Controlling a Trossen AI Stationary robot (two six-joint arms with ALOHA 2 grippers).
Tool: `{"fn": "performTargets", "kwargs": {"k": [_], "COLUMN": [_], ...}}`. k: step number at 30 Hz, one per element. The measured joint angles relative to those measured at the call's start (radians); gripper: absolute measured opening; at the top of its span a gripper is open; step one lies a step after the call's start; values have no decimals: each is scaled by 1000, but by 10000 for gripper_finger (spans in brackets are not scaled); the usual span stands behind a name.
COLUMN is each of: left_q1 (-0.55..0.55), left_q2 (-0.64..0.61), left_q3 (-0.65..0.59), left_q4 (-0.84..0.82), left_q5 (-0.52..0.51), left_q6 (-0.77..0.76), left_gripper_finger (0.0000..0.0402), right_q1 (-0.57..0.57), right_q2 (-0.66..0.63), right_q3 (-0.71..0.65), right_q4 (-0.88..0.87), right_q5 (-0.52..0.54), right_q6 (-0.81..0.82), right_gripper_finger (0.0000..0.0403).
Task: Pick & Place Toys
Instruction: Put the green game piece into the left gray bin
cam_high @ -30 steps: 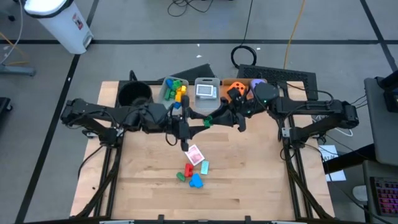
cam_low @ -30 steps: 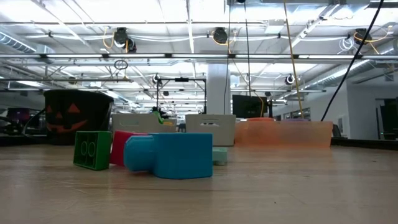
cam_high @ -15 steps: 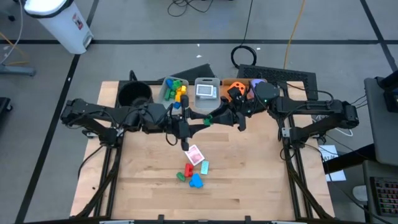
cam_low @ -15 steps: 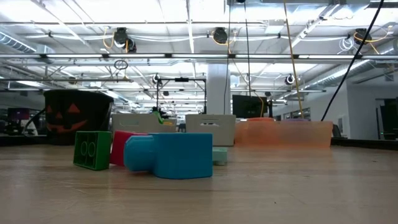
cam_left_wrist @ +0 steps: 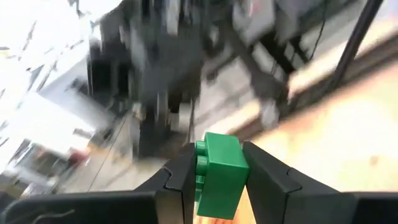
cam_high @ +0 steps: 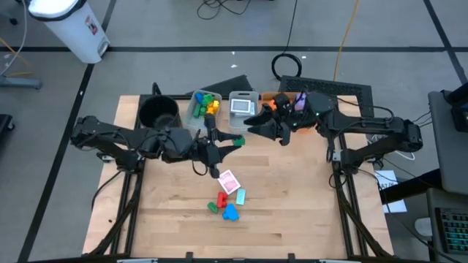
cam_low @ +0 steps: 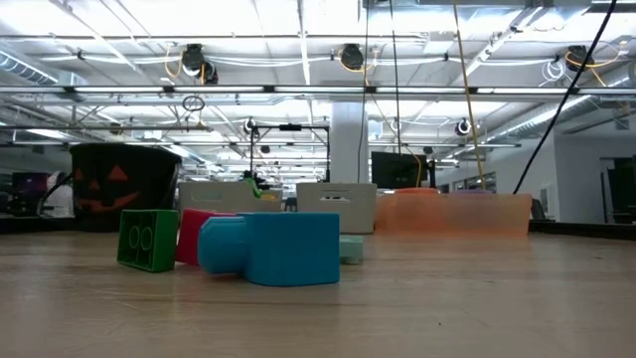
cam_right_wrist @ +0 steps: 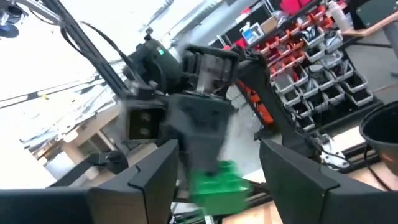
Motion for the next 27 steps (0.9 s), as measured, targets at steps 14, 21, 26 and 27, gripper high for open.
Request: {"fn": "performTargets", "kwargs": {"k": [14,21,26,27], "left_q1": [81,252,373,396], "left_q2": [-90,-30,21,35], "left_q3": [0,-2,0,0], "left_q4": [-456,-574,-562,-568], "left_q5": [-322,-192,-189,-188], "left_q6": [-236,-293,-283,-285], "left_gripper_finger": [106,106,106,106], "right_q1": [-134,-166,-204,-210], "right_q2": [-143,-160,-159,-160], "right_q3": [1,0,0,0], "right_q4": [-222,-405,-517,-535], "right_q5": [32,140,138,138], "right_q6": [-174,-310,-382,-393], "right_gripper_finger": [216,213,211,211]}}
